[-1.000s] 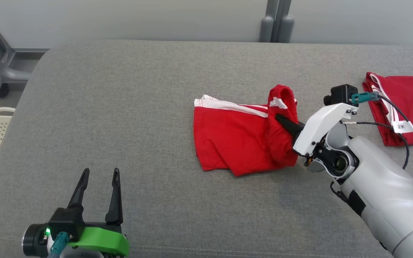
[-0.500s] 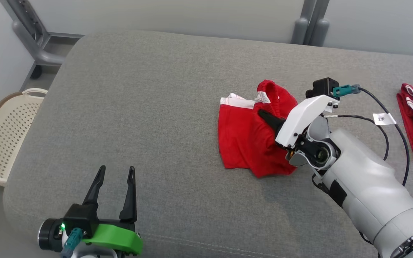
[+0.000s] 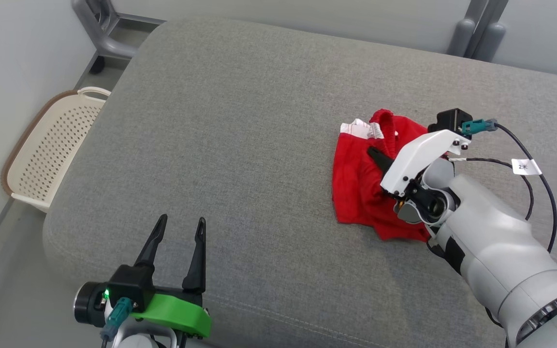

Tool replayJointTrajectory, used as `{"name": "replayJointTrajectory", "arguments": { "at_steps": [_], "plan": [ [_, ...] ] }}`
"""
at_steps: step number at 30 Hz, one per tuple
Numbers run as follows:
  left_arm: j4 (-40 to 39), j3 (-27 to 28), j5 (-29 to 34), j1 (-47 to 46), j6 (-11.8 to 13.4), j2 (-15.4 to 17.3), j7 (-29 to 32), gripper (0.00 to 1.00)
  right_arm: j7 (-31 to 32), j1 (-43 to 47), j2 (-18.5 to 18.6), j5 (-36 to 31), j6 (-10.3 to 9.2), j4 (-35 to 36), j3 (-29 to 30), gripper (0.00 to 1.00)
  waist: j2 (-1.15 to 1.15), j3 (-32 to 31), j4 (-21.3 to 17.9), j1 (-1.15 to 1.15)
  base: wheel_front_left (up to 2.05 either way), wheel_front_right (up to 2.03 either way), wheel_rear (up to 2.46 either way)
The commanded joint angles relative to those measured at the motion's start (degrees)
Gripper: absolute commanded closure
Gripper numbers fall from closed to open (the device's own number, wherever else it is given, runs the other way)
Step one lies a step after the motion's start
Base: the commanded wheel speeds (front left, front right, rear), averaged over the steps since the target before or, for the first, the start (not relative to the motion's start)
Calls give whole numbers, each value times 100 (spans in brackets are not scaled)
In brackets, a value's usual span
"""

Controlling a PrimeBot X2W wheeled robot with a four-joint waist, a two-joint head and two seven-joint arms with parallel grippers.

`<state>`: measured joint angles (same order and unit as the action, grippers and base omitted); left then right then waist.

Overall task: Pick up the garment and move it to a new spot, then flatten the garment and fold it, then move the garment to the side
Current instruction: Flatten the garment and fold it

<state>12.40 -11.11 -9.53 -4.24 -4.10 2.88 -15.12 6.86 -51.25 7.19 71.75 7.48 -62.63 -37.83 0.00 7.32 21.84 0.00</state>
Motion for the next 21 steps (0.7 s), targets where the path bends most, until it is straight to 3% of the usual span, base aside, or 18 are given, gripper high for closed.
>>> {"name": "replayJointTrajectory", "arguments": {
  "at_steps": [1, 4, 5, 6, 7, 13, 21],
  "plan": [
    [4, 3, -27, -86, 14, 6, 4, 0, -38, -84, 11, -1, 1, -24, 6, 91, 0, 79, 92, 0, 0, 0, 0],
    [3, -41, -47, -121, 47, 6, 4, 0, -123, -85, -18, 12, 1, -92, -23, 87, 0, 114, 128, 0, 0, 0, 0],
    [0, -47, -48, -126, 57, 6, 4, 0, -154, -84, -23, 15, 1, -98, -35, 76, 0, 120, 128, 0, 0, 0, 0],
    [-2, -45, -54, -127, 68, 6, 4, 0, -178, -85, -25, 14, 1, -93, -48, 34, 0, 124, 123, 0, 0, 0, 0],
    [1, -39, -53, -125, 78, 6, 4, 0, -176, -71, -30, 32, 1, -99, -55, 0, 0, 122, 111, 0, 0, 0, 0],
    [4, 72, 7, -71, 76, 6, 4, 0, -456, 65, 120, 112, 1, 408, -113, 0, 0, 43, -82, 0, 0, 0, 0],
    [-73, 245, 98, 76, 95, 7, 4, 0, -1243, 311, 693, -241, 1, 1133, -453, 0, 0, -71, -376, 0, 0, 0, 0]
  ]
}}
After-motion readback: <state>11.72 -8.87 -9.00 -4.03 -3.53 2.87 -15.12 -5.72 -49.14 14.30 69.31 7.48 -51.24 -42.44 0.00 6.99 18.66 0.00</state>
